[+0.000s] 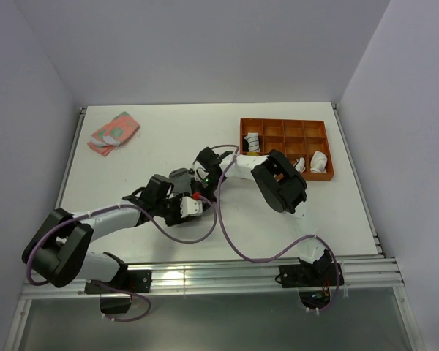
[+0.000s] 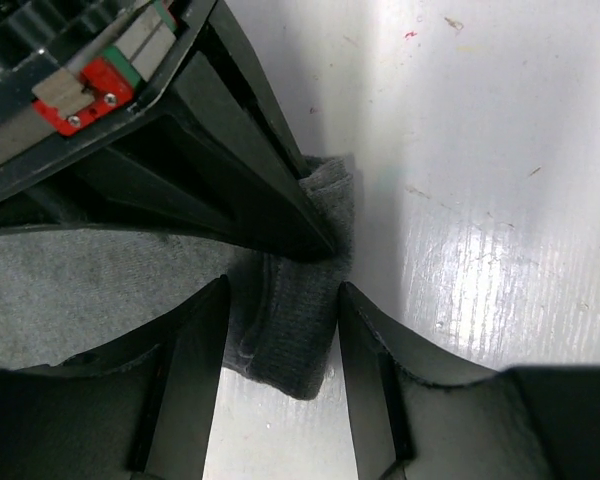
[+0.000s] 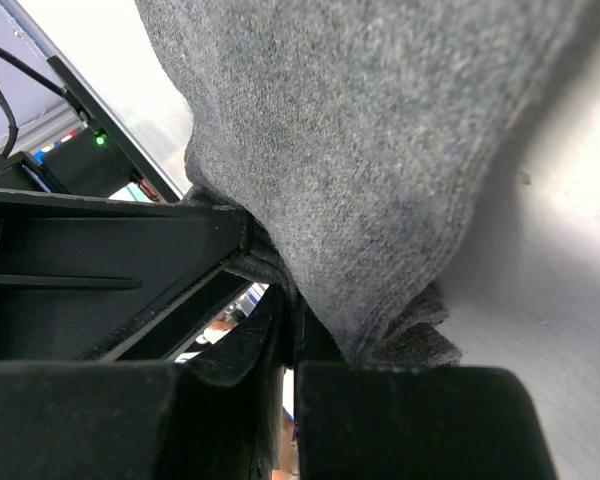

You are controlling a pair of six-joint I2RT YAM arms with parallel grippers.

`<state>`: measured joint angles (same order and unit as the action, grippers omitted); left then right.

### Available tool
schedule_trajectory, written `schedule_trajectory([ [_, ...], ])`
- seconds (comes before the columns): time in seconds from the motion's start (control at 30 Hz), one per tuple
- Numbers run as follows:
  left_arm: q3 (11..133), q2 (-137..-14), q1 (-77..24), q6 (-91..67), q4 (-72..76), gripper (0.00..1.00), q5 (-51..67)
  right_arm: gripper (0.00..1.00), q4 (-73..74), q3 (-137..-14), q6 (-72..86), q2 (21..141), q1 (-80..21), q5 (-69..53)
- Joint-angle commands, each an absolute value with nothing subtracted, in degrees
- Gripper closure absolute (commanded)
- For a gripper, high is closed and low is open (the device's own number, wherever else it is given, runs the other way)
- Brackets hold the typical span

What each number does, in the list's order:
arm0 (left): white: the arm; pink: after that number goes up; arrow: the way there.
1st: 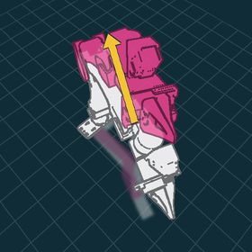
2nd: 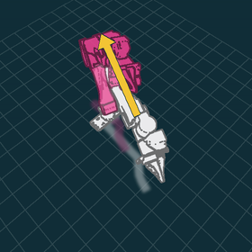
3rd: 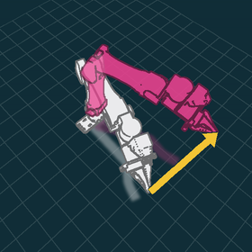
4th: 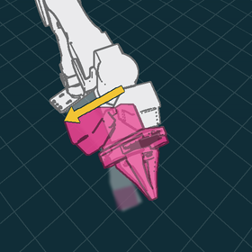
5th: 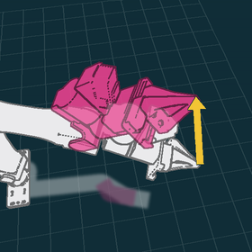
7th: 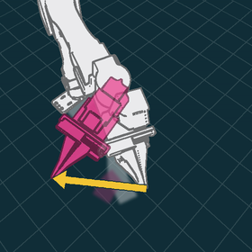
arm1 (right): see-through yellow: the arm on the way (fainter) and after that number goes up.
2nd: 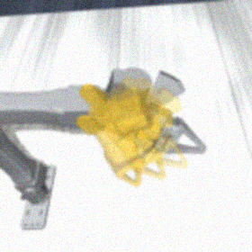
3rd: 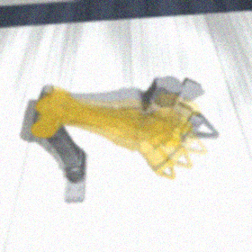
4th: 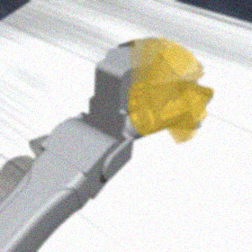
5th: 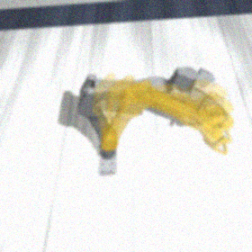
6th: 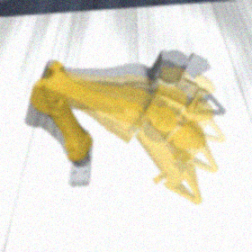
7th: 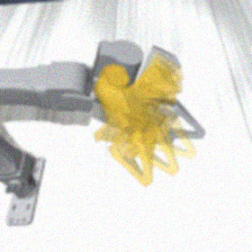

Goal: Roll the socks
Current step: Roll the sock at the center of the board.

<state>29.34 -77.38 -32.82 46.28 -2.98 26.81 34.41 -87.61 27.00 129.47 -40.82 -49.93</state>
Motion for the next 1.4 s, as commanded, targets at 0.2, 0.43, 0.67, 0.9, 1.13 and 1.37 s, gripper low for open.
schedule_trajectory([
  [0.2, 35.7, -83.3, -33.0, 50.9, -17.3, 0.62, 30.9, 0.93, 33.1, -85.6, 27.8, 124.8, -40.3, -51.2],
  [0.43, 39.2, -87.1, -33.0, 52.5, -25.2, 0.76, 33.7, 0.76, 27.5, -82.4, 30.9, 121.2, -40.4, -48.4],
  [0.67, 42.8, -88.0, -32.0, 52.5, -32.8, 0.86, 39.3, 0.66, 23.0, -78.5, 33.4, 113.9, -40.4, -37.8],
  [0.9, 52.9, -98.0, -25.4, 61.2, -51.8, 0.92, 48.9, 0.62, 11.5, -64.9, 37.5, 102.1, -40.3, -23.9],
  [1.13, 64.0, -109.4, -18.5, 71.4, -70.9, 0.94, 54.5, 0.66, -2.9, -50.0, 37.9, 89.6, -41.2, -12.1],
  [1.37, 67.9, -116.9, -17.6, 75.5, -78.6, 0.96, 54.2, 0.64, -7.4, -47.5, 26.9, 85.5, -54.4, 4.0],
])
